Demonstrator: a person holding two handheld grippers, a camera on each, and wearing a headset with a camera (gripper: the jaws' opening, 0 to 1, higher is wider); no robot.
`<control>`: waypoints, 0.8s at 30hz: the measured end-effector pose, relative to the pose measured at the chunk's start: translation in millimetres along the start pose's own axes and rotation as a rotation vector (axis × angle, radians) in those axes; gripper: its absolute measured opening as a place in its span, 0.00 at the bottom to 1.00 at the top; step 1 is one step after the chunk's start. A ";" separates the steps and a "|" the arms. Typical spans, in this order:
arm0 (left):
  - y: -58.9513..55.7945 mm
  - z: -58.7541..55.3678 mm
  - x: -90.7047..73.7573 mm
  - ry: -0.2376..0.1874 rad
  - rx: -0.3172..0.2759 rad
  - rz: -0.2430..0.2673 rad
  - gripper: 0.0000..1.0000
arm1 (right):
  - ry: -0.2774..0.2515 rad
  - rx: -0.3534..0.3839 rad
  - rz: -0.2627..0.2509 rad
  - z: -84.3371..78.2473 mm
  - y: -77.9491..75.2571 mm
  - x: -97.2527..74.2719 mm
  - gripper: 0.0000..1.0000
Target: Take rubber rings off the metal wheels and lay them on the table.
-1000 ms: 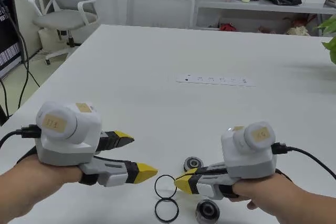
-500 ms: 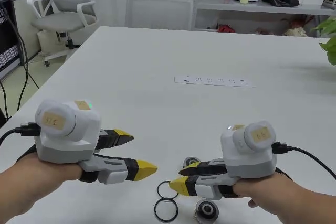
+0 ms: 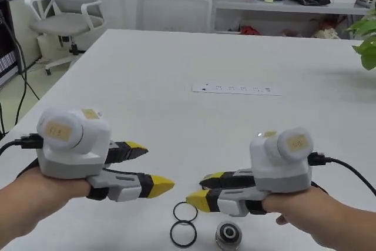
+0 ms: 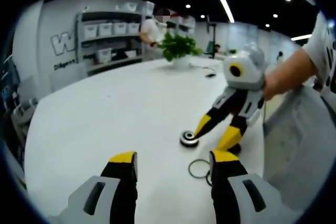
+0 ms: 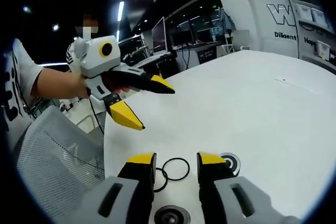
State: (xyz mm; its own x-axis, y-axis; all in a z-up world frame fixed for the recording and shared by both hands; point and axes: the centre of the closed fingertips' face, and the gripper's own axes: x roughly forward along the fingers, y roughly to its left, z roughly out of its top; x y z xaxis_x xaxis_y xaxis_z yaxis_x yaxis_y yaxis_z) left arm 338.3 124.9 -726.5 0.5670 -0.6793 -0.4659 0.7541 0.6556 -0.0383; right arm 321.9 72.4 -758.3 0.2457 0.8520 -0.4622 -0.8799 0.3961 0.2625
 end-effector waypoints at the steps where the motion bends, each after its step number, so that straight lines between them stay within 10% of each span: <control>1: -0.2 0.3 0.4 0.000 0.000 -0.001 0.57 | -0.005 -0.002 -0.003 1.3 -1.1 -0.7 0.29; 24: 5.1 13.3 20.7 0.012 0.039 -0.026 0.56 | -0.038 -0.019 -0.076 6.4 -34.8 -32.9 0.31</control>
State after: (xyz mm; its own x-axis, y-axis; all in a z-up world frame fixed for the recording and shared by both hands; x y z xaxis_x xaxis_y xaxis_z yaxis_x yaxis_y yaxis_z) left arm 358.3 109.8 -724.6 0.5434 -0.6917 -0.4757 0.7810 0.6244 -0.0157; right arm 347.1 32.8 -746.9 0.3265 0.8324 -0.4479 -0.8657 0.4536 0.2119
